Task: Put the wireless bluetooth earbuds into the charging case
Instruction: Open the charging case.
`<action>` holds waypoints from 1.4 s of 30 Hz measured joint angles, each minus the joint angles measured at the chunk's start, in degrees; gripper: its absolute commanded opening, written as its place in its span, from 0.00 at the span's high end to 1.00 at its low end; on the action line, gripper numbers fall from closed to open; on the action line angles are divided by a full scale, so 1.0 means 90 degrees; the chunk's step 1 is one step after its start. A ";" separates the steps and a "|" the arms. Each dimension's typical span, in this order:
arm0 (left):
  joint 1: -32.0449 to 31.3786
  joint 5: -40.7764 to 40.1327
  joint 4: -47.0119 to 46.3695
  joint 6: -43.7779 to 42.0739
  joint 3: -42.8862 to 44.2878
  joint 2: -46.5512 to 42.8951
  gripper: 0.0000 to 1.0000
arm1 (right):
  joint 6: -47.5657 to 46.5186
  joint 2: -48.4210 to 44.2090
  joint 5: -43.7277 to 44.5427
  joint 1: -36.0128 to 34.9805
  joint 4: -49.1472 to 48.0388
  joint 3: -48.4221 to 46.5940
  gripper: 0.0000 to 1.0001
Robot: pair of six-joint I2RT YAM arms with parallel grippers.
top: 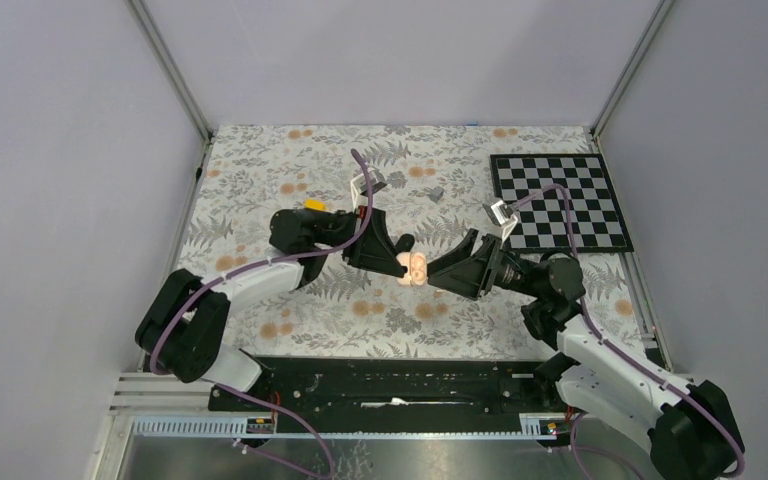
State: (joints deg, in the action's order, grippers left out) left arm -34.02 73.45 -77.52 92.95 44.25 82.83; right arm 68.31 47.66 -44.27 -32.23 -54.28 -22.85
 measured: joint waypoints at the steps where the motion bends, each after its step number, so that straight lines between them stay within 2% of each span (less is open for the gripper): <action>1: -0.0007 0.0017 -0.0134 0.0158 0.0000 0.0063 1.00 | 0.0172 0.0129 -0.0092 0.0000 -0.0403 0.0000 0.29; 7: -0.0024 0.0100 -0.0668 0.0687 0.0051 0.0087 1.00 | 0.0750 0.0733 -0.0323 0.0010 -0.1647 0.0005 0.29; 17: -0.0036 0.0104 -0.0738 0.0899 0.0175 0.0085 1.00 | 0.1569 0.1707 -0.0486 0.0010 -0.3235 0.0000 0.30; 26: -0.0070 0.0107 -0.0746 0.1185 0.0542 0.0000 1.00 | 0.1795 0.1894 -0.0539 0.0010 -0.3388 -0.0090 0.40; 42: -0.0090 0.0083 -0.0746 0.1212 0.0546 -0.0012 1.00 | 0.1846 0.1698 -0.0551 0.0010 -0.3512 -0.0481 0.46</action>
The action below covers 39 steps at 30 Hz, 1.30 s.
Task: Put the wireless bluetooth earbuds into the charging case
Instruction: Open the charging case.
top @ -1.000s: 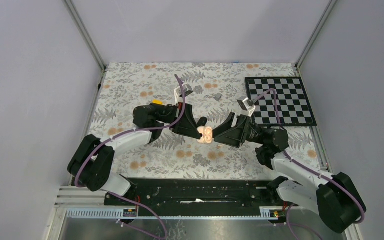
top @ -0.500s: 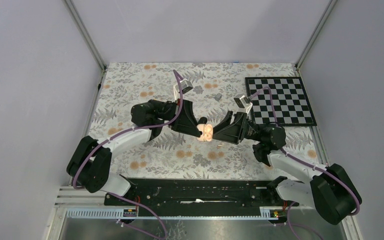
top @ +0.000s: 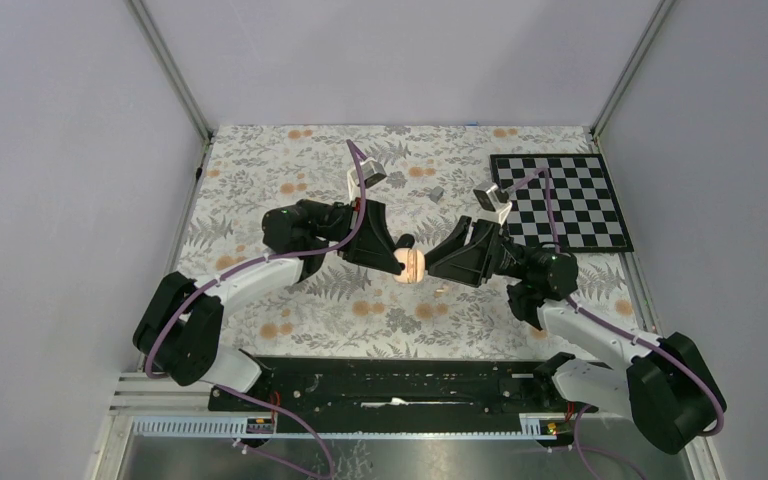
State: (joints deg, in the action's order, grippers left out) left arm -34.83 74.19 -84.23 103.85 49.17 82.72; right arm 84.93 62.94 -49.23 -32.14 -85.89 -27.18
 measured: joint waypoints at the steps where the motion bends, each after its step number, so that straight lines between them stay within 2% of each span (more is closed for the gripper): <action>1: -0.0007 -0.0002 0.0000 0.0002 0.0000 -0.0005 1.00 | 0.0000 0.0034 0.0002 0.0000 -0.0005 0.0000 0.45; 4: -0.0019 -0.0002 -0.0002 0.0005 0.0000 -0.0019 1.00 | -0.0002 0.0124 0.0002 0.0000 -0.0012 -0.0005 0.40; 10: -0.0024 -0.0010 -0.0002 0.0017 0.0000 -0.0058 1.00 | 0.0000 0.0245 0.0007 0.0000 -0.0017 -0.0022 0.40; 17: -0.0039 -0.0053 -0.0002 0.0017 0.0000 -0.0085 1.00 | 0.0005 0.0328 0.0000 -0.0015 -0.0015 -0.0095 0.33; 27: -0.0041 -0.0070 -0.0002 0.0019 0.0000 -0.0085 1.00 | -0.0085 0.0194 0.0039 -0.0024 0.0068 -0.0175 0.36; 32: -0.0041 -0.0075 -0.0002 0.0019 -0.0002 -0.0083 1.00 | -0.0318 -0.0197 0.0083 -0.0027 0.0398 -0.0126 0.34; 39: -0.0041 -0.0095 -0.0005 0.0019 -0.0002 -0.0036 1.00 | -0.0913 -0.0835 0.0083 -0.0051 0.1574 -0.0129 0.26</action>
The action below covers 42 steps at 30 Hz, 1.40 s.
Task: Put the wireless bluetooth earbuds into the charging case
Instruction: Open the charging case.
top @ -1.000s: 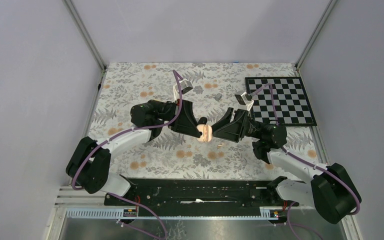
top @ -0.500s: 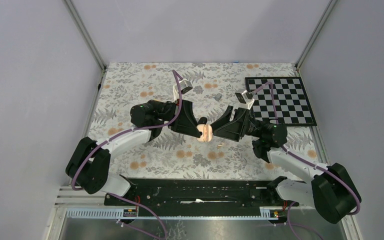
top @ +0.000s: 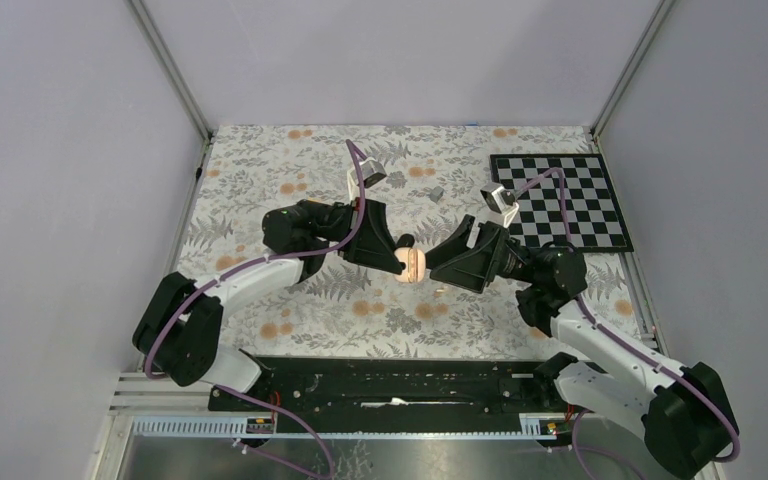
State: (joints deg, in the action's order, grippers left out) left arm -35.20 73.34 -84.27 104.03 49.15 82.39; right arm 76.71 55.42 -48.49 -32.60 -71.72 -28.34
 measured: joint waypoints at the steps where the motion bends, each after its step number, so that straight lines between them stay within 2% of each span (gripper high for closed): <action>1: 0.0000 -0.0005 -0.0002 0.0000 0.0000 0.0015 1.00 | -0.0095 -0.0041 -0.0002 -0.0005 0.0185 -0.0012 0.25; 6: 0.0000 -0.0010 -0.0002 0.0000 0.0000 0.0032 1.00 | -0.0357 -0.0032 0.0051 -0.0034 0.0733 -0.0080 0.25; 11: 0.0000 -0.0015 -0.0002 0.0000 -0.0005 0.0032 1.00 | -0.0437 0.0070 0.0114 -0.0141 0.0818 -0.0085 0.27; 19: 0.0000 -0.0034 0.0000 0.0000 -0.0073 0.0032 1.00 | -0.0546 0.0109 0.0119 -0.0323 0.0901 -0.0219 0.42; 32: 0.0000 -0.0036 -0.0002 0.0000 -0.0100 0.0032 1.00 | -0.0685 -0.0063 0.0296 -0.0350 0.1088 -0.0223 0.53; 42: 0.0022 -0.0022 -0.0046 0.0000 -0.0102 0.0024 1.00 | -0.0534 0.0119 0.0325 -0.0352 0.0891 -0.0214 0.86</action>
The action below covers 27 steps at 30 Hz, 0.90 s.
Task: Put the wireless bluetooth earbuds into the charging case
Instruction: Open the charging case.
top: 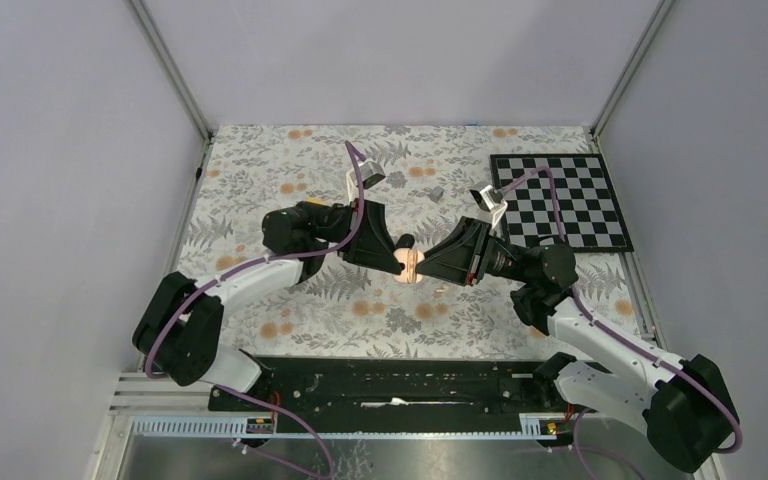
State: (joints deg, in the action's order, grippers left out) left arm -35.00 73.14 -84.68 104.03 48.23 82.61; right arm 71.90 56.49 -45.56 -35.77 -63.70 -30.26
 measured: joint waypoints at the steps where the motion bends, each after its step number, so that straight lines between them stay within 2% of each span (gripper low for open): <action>1: 0.0000 0.0005 0.0002 -0.0002 0.0000 0.0000 1.00 | 0.0010 -0.0002 0.0002 -0.0002 0.0000 0.0005 0.88; 7: -0.0002 0.0027 0.0012 -0.0010 -0.0002 0.0000 1.00 | 0.0032 -0.0036 0.0100 -0.0017 -0.0056 0.0109 1.00; 13: -0.0002 0.0024 0.0012 -0.0024 -0.0007 0.0000 1.00 | 0.0029 -0.0058 0.0165 -0.0032 -0.0087 0.0146 1.00; 15: -0.0002 0.0024 0.0012 -0.0027 -0.0007 0.0000 0.88 | 0.0027 -0.0070 0.0172 -0.0034 -0.0051 0.0146 1.00; 18: -0.0002 0.0022 0.0015 -0.0041 -0.0034 0.0000 0.75 | -0.0032 -0.0175 0.0238 -0.0041 0.0199 0.0146 1.00; 22: -0.0002 0.0010 0.0022 -0.0053 -0.0112 0.0000 0.38 | -0.0211 -0.0340 0.0333 -0.0075 0.0622 0.0151 1.00; 23: 0.0002 0.0019 0.0000 -0.0032 -0.0114 0.0000 0.33 | -0.0270 -0.0381 0.0389 -0.0073 0.0726 0.0187 1.00; 27: 0.0112 0.0107 0.0007 0.0007 -0.0114 -0.0005 0.28 | -0.0430 -0.0525 0.0653 -0.0061 0.1117 0.0345 1.00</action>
State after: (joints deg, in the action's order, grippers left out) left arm -34.00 74.11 -84.62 104.09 47.20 82.56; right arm 68.03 51.77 -39.68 -36.32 -53.65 -27.16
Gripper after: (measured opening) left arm 0.692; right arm 0.328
